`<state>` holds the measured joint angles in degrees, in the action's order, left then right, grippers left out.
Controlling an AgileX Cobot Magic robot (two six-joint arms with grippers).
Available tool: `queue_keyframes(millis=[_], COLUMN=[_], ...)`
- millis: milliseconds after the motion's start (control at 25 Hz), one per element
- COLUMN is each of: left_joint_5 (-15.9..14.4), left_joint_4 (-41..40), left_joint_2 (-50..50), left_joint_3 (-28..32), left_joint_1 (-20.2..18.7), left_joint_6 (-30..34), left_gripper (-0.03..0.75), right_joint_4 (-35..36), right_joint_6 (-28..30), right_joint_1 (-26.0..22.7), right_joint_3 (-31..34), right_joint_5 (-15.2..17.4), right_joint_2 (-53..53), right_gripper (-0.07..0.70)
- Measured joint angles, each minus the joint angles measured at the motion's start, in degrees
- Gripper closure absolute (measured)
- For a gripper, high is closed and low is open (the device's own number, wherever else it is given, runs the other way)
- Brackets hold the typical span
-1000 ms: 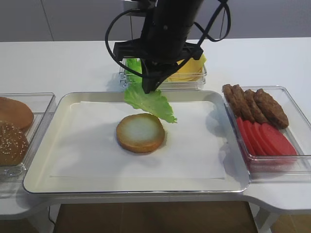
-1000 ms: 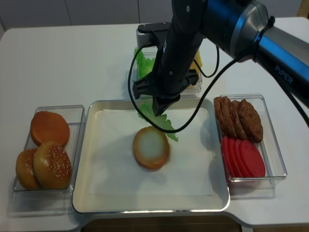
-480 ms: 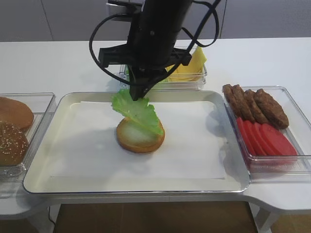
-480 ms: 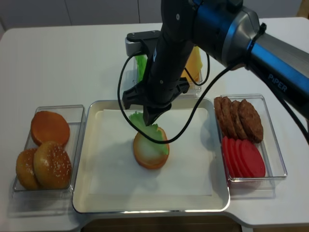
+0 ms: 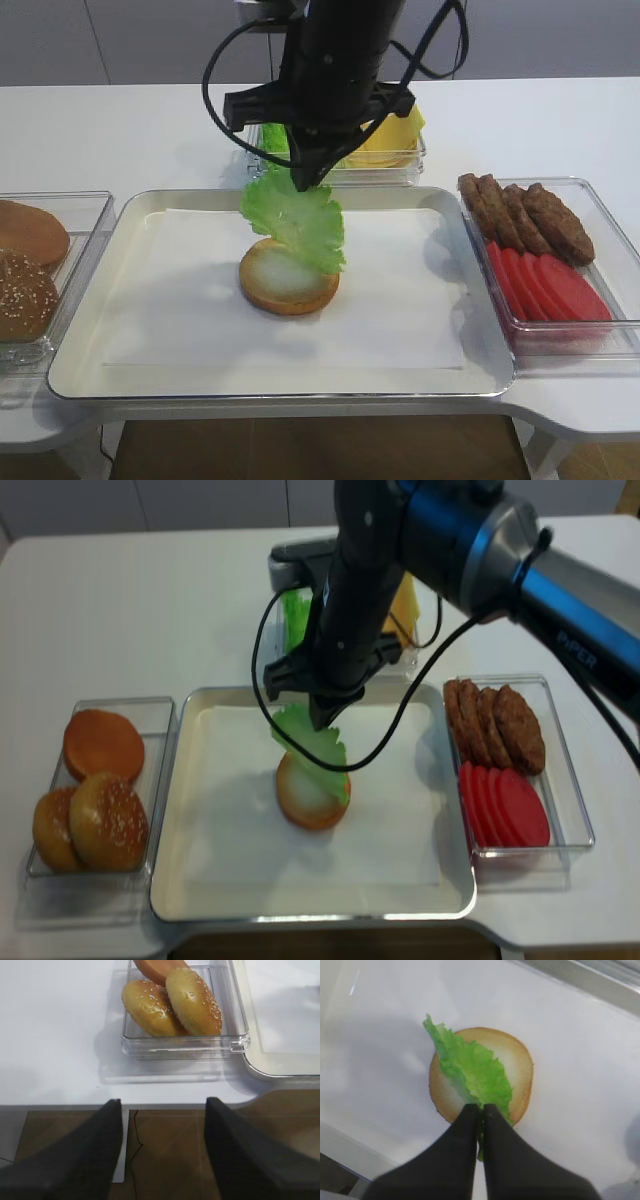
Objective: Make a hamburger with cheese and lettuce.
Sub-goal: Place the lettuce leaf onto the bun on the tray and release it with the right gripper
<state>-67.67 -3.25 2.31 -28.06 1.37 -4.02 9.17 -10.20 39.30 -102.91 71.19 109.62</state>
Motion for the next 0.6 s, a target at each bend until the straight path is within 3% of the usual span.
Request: queue_keyframes(millis=[280, 600], left_joint_5=[0.0, 0.0], left_joint_4=[0.0, 0.0], left_joint_2=[0.0, 0.0], left_joint_3=[0.0, 0.0], left_joint_1=[0.0, 0.0], left_joint_6=[0.0, 0.0], left_gripper=[0.324, 0.324], right_joint_4=[-6.6, -7.8], right_joint_6=[-1.6, -2.0], right_joint_1=[0.0, 0.0], right_joint_3=[0.0, 0.0], right_joint_5=[0.0, 0.1], right_joint_2=[-4.3, -4.3], right_gripper=[0.601, 0.601])
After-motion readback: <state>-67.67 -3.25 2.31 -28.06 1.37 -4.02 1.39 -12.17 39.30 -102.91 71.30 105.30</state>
